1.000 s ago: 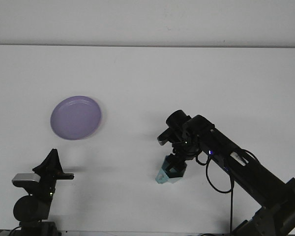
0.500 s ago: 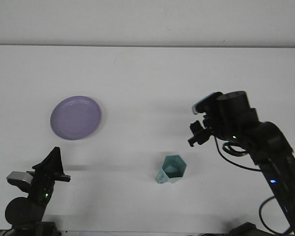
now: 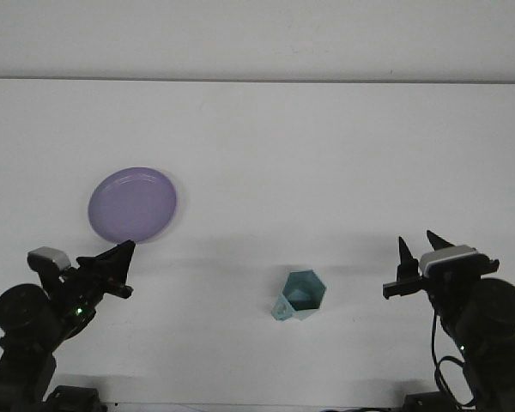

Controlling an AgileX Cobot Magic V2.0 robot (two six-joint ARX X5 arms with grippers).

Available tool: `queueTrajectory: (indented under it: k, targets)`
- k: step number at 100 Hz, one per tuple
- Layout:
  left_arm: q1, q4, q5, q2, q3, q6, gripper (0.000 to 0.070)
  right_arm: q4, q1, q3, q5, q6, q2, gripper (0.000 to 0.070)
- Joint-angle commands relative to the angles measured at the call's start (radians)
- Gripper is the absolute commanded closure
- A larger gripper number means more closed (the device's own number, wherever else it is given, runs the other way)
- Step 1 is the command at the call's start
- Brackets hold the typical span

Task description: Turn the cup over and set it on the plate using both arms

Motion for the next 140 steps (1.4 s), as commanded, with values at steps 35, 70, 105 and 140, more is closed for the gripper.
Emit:
queueTrajectory:
  k: [35, 70, 105, 140]
  targets:
    - [-0.317, -0.255, -0.002, 0.497, 0.389, 0.256, 0.0675, 0.089, -0.011, -0.212, 0.009, 0.062, -0.204, 0.0358]
    - [-0.507, -0.599, -0.006, 0.916, 0.754, 0.338, 0.0193, 0.097, -0.011, -0.212, 0.009, 0.061, -0.207, 0.0358]
    - [-0.649, -0.698, -0.061, 1.18, 0.962, 0.358, 0.0194, 0.105, -0.011, -0.212, 0.009, 0.065, -0.207, 0.0358]
    - [-0.732, -0.637, -0.061, 1.284, 0.977, 0.351, 0.0194, 0.109, -0.011, -0.212, 0.009, 0.065, -0.207, 0.0358]
